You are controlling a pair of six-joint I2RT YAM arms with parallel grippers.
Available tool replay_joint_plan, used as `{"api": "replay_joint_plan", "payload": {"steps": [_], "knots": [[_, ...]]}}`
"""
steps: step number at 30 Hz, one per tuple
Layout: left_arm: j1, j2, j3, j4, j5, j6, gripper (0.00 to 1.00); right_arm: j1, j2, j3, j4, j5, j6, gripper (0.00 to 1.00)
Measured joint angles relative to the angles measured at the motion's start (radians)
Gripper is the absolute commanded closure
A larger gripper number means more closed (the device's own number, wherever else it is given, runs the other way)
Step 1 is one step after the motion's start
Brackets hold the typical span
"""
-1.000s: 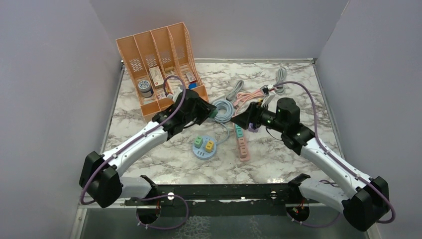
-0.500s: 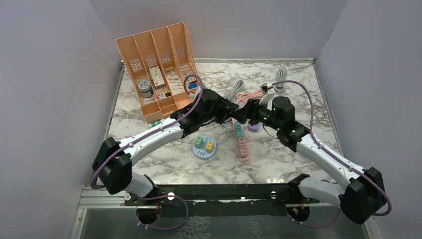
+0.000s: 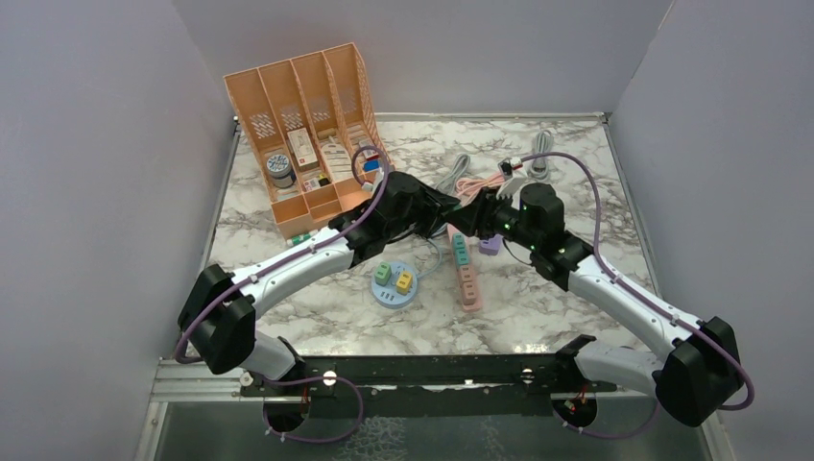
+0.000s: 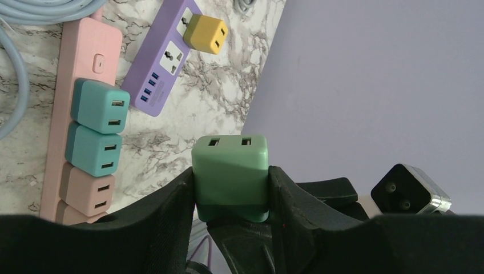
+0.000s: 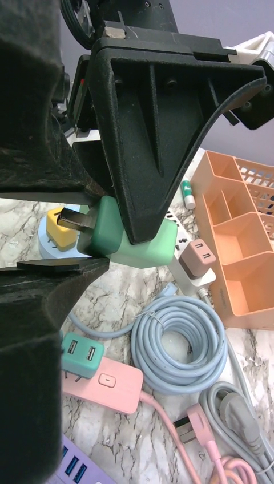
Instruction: Insert the plug
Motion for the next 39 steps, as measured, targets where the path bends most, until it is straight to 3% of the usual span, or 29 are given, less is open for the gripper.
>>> {"api": "replay_joint_plan", "payload": {"steps": [4, 7, 16, 20, 26, 32, 39], "knots": [[-0.003, -0.007, -0.002, -0.003, 0.003, 0.019, 0.15, -0.004, -0.006, 0.0, 0.007, -0.004, -0.007, 0.88], [-0.007, -0.029, -0.002, -0.002, 0.005, 0.079, 0.01, -0.013, -0.021, 0.009, 0.0, -0.014, -0.025, 0.89], [0.009, -0.121, 0.037, 0.093, 0.088, 0.43, 0.01, -0.053, -0.076, 0.174, -0.091, -0.189, -0.101, 0.9], [0.069, -0.172, 0.059, 0.139, 0.243, 0.584, 0.06, -0.057, -0.084, 0.231, -0.096, -0.289, -0.102, 0.91], [0.228, -0.249, 0.077, 0.163, 0.493, 0.664, 0.18, -0.057, -0.087, 0.243, -0.061, -0.434, -0.045, 0.92], [0.226, -0.277, 0.108, 0.122, 0.645, 0.709, 0.4, -0.057, -0.076, 0.243, 0.026, -0.534, 0.042, 0.92], [0.227, -0.281, 0.142, 0.027, 0.714, 0.766, 0.63, -0.057, -0.04, 0.243, 0.108, -0.615, 0.124, 0.92]]}}
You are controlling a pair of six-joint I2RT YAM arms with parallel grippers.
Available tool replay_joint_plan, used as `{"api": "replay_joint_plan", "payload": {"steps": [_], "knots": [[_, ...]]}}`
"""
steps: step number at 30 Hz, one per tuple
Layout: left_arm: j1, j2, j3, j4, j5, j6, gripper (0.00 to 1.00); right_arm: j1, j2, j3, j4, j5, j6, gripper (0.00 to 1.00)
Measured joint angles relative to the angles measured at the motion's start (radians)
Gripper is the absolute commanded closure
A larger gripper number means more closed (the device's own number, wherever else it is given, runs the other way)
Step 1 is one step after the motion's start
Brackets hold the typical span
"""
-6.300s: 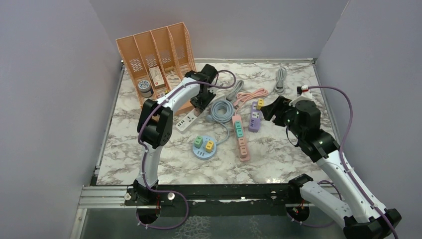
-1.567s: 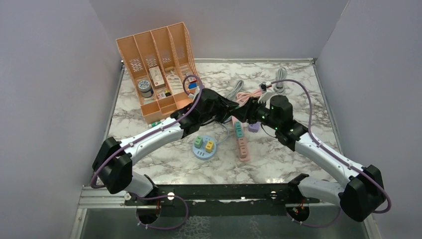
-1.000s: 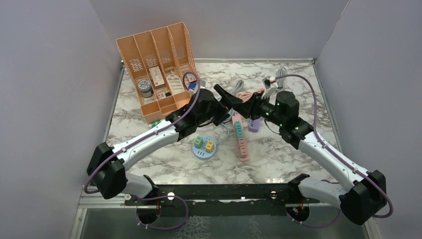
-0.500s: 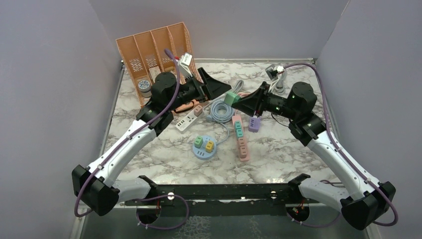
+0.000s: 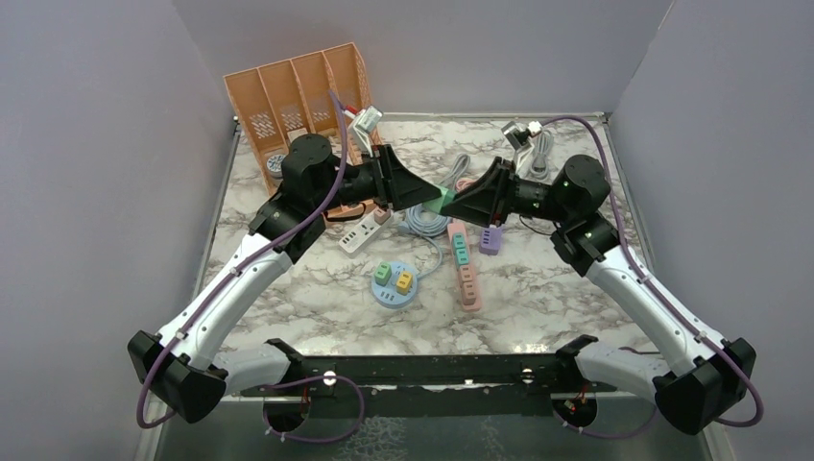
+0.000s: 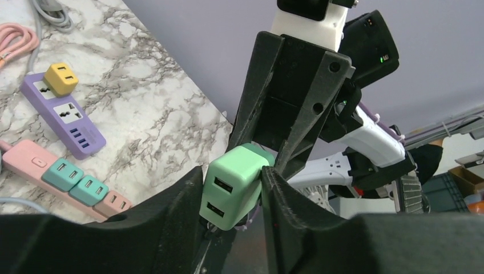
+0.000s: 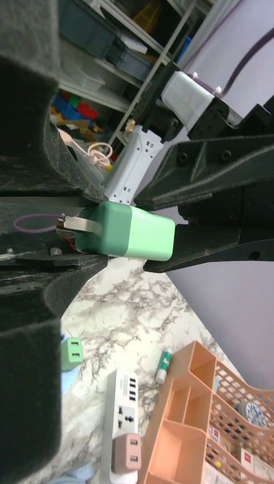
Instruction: Insert the plug
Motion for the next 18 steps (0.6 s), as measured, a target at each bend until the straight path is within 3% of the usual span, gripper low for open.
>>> {"api": "replay_joint_plan", "payload": {"steps": [5, 11, 18], "knots": [[0.006, 0.0, 0.025, -0.032, 0.031, 0.024, 0.66, 0.0, 0.01, 0.0, 0.031, -0.04, 0.039, 0.93], [0.011, -0.002, 0.032, -0.038, 0.057, 0.031, 0.53, 0.0, 0.022, 0.0, 0.076, -0.056, 0.078, 0.93], [0.011, -0.002, 0.029, -0.031, 0.097, 0.024, 0.57, 0.001, 0.055, -0.001, 0.17, -0.069, 0.148, 0.94]]}}
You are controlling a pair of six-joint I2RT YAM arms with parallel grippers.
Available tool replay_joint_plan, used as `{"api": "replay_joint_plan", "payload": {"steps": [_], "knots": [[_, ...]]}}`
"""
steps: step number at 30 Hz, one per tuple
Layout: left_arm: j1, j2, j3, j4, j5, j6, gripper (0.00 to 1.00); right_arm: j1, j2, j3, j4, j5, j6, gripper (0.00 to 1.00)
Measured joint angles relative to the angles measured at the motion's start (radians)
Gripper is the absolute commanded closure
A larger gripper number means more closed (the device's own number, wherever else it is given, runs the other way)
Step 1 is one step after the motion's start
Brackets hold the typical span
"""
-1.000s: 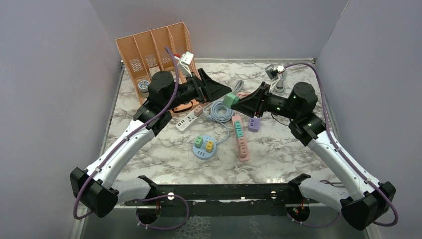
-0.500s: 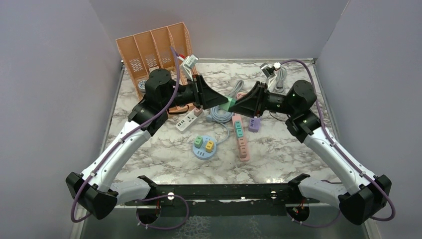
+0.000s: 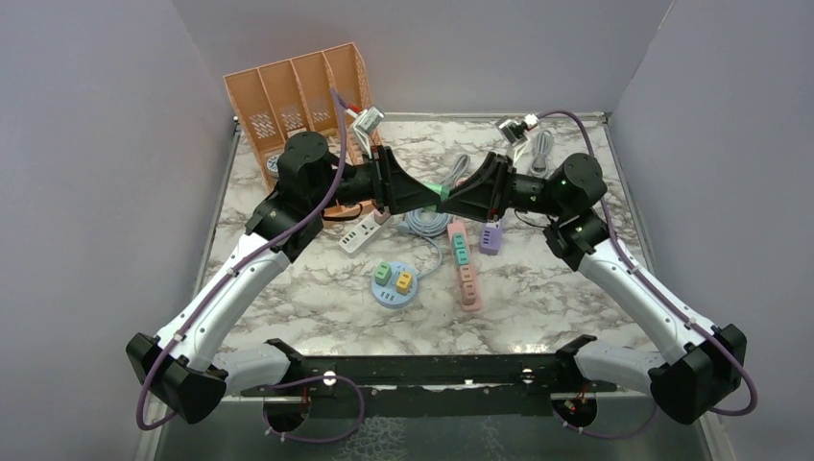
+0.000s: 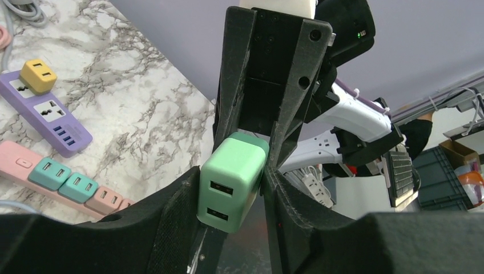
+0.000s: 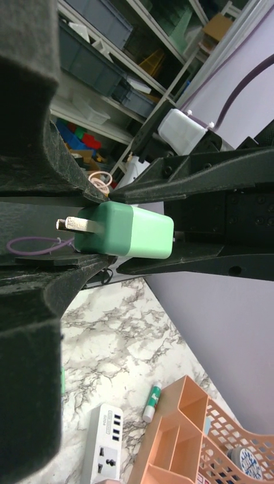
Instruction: Insert the plug
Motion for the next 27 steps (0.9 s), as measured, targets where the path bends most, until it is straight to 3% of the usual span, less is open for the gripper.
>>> {"api": "replay_joint_plan", "payload": {"steps": [5, 8, 9, 14, 16, 20, 27], "knots": [[0.003, 0.0, -0.01, 0.021, 0.019, -0.016, 0.73, -0.001, 0.018, 0.0, 0.047, -0.026, 0.039, 0.94], [0.005, -0.002, -0.011, 0.033, 0.037, -0.017, 0.93, -0.001, 0.023, 0.0, 0.062, -0.04, 0.055, 0.91], [0.005, -0.002, -0.011, 0.035, 0.041, -0.016, 1.0, -0.001, 0.025, 0.0, 0.066, -0.042, 0.057, 0.86], [0.008, -0.002, -0.013, 0.036, 0.043, -0.006, 1.0, -0.001, 0.029, 0.0, 0.061, -0.042, 0.056, 0.5], [0.006, -0.004, -0.012, 0.023, 0.032, 0.006, 1.0, 0.0, 0.029, 0.0, 0.031, -0.022, 0.031, 0.4], [0.0, -0.016, 0.021, -0.08, -0.047, 0.088, 1.0, 0.001, 0.014, -0.021, -0.037, 0.068, -0.026, 0.34], [-0.005, -0.017, 0.117, -0.307, -0.243, 0.267, 1.0, -0.001, -0.064, -0.078, -0.171, 0.241, -0.123, 0.33]]}}
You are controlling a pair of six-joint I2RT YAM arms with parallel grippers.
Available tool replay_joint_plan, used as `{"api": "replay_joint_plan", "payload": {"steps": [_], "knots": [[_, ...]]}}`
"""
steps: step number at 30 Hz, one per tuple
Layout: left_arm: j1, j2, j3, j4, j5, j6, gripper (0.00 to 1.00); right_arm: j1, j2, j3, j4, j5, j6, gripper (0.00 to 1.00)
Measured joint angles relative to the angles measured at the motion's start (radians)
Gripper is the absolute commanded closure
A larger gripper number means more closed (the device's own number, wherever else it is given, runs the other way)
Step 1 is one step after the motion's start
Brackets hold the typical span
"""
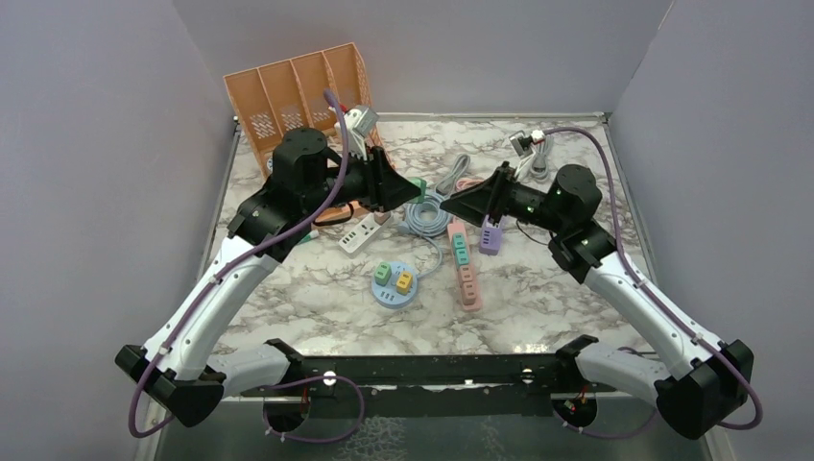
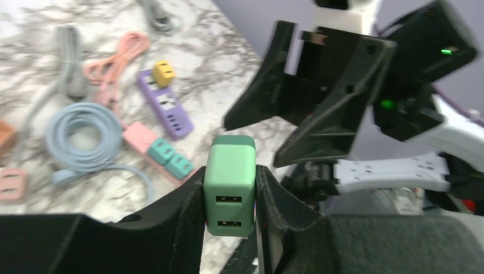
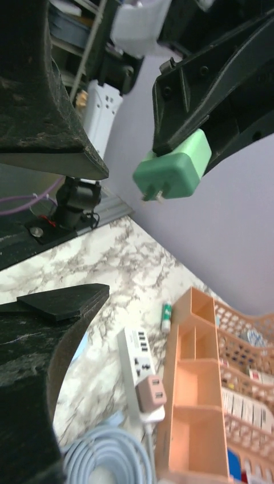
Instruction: Insert the plug
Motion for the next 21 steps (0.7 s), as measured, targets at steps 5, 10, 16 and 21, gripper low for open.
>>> {"api": "replay_joint_plan", "payload": {"steps": [5, 10, 16, 21], "knots": [[0.0, 0.002, 0.011, -0.129, -0.168, 0.132, 1.0, -0.001, -0.044, -0.031, -0.089, 0.096, -0.051, 0.35], [0.0, 0.003, -0.101, -0.146, -0.315, 0.293, 1.0, -0.001, -0.066, -0.045, -0.174, 0.182, -0.089, 0.38], [0.0, 0.071, -0.278, -0.134, -0.459, 0.474, 1.0, -0.001, -0.108, -0.073, -0.249, 0.281, -0.125, 0.4], [0.021, 0.148, -0.317, -0.095, -0.49, 0.585, 1.0, -0.001, -0.15, -0.086, -0.3, 0.347, -0.153, 0.4]]}}
